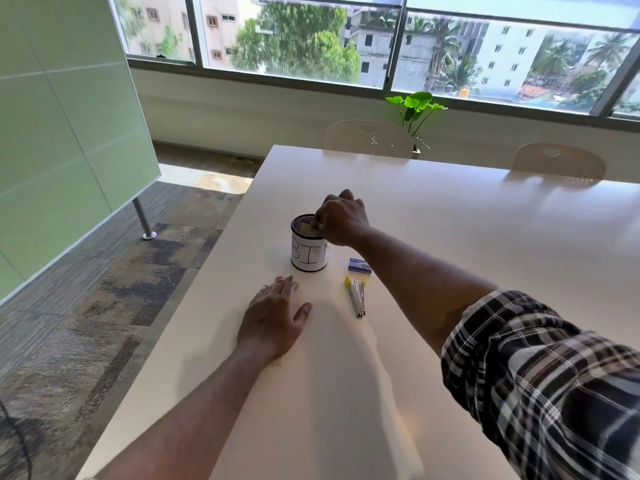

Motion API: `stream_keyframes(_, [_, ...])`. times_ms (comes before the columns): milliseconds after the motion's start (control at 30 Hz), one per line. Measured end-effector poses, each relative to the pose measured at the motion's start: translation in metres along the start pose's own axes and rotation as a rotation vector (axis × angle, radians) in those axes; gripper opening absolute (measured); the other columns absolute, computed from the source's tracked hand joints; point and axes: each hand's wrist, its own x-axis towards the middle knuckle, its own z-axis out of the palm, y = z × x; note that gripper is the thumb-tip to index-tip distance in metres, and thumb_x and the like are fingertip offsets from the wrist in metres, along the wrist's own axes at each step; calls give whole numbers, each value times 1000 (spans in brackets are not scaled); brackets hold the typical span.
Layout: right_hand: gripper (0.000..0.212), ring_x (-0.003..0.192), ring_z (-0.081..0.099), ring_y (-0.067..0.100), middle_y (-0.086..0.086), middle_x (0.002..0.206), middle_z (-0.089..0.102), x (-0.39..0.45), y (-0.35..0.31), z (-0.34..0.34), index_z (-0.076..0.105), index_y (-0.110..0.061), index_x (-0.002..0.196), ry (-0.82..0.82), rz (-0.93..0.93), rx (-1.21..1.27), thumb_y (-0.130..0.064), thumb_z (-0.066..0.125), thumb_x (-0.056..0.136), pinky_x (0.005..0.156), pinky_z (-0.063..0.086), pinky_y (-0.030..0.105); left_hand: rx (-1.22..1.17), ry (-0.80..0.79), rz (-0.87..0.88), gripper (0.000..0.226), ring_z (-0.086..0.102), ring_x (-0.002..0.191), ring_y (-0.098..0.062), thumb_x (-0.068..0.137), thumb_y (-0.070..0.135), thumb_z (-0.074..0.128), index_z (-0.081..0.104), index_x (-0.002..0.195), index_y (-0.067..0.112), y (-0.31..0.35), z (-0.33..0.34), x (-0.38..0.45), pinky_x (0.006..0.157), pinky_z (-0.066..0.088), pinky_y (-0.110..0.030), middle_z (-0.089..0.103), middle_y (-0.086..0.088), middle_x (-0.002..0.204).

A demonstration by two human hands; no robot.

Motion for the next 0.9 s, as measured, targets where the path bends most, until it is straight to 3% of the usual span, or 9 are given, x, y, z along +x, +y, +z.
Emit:
stream_keyframes(200, [35,127,36,29,2,131,52,4,2,2,78,-29,114,-91,-15,-85,-54,60,97,100,35,43,-11,5,-1,57,35,151,-15,99,52,52,47,149,24,0,-1,0,127,19,-31,42,2,163])
stream_keyframes(500, [19,123,47,30,3,120,66,-16,15,1,81,-23,103,177,93,289,-35,68,96,97,44,40,-14,2,-8,58,34,152,-14,99,53,52,47,149,24,1,-4,-1,127,20,-32,41,2,163])
stream_keyframes(667, [16,108,54,22,-1,109,70,-56,34,7,81,-24,99,279,150,390,-35,70,95,83,34,29,14,-8,-1,58,36,151,-16,100,53,51,48,149,22,4,-6,0,126,22,-33,42,1,163])
stream_keyframes(800, [16,82,62,13,-6,96,69,-105,45,13,81,-22,93,272,240,470,-35,72,94,74,44,29,18,-13,-11,57,36,151,-17,100,52,51,48,149,22,4,-7,-1,126,22,-34,42,0,163])
stream_keyframes(900, [14,75,63,7,-13,91,64,-148,49,24,80,-26,93,267,317,461,-36,71,93,65,41,22,17,-30,-9,55,38,150,-20,100,50,53,50,147,20,4,-7,-2,125,25,-36,43,-3,162])
